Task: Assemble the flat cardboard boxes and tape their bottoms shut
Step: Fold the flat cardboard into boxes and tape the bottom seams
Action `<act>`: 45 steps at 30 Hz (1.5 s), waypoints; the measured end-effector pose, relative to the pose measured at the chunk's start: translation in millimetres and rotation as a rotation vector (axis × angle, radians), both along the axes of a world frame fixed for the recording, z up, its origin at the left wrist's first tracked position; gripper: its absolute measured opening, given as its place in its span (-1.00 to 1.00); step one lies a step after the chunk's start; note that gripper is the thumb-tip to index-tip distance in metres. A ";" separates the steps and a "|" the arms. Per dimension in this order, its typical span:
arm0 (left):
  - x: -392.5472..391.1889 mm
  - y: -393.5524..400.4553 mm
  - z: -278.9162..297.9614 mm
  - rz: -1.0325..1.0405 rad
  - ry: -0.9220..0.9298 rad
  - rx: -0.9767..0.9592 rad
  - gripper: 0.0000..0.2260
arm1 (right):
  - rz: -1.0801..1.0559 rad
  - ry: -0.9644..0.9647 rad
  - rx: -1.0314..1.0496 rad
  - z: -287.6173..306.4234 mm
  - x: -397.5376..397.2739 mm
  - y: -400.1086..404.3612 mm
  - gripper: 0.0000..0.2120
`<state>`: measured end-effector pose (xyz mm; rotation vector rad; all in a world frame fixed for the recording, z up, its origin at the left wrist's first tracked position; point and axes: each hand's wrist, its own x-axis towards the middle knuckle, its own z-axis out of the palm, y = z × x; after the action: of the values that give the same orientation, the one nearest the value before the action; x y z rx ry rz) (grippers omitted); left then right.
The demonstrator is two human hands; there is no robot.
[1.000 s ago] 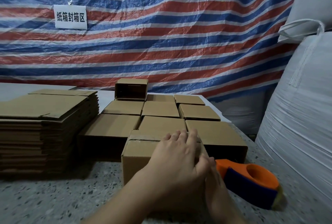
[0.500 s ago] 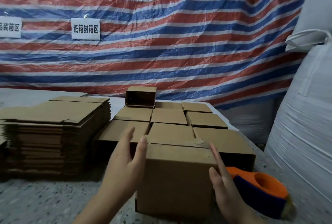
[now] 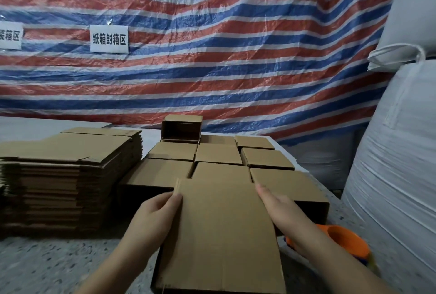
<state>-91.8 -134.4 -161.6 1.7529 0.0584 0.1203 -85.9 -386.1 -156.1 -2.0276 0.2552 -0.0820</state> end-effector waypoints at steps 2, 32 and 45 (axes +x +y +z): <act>-0.9 -2.4 -7.9 -0.012 0.115 0.036 -0.78 | -0.005 0.124 0.002 -11.4 2.9 1.1 -0.36; 98.2 -22.5 129.5 0.033 -0.179 -0.013 -0.90 | -0.017 -0.230 0.386 112.0 50.9 -0.3 -0.70; 341.5 -85.5 134.7 0.011 -0.266 0.330 -0.68 | -0.102 -0.250 0.525 114.4 317.7 -32.1 -0.67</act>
<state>249.7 -219.9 -26.9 2.0501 -0.1543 0.3880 231.8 -418.2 -41.7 -1.4656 0.1959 -0.2989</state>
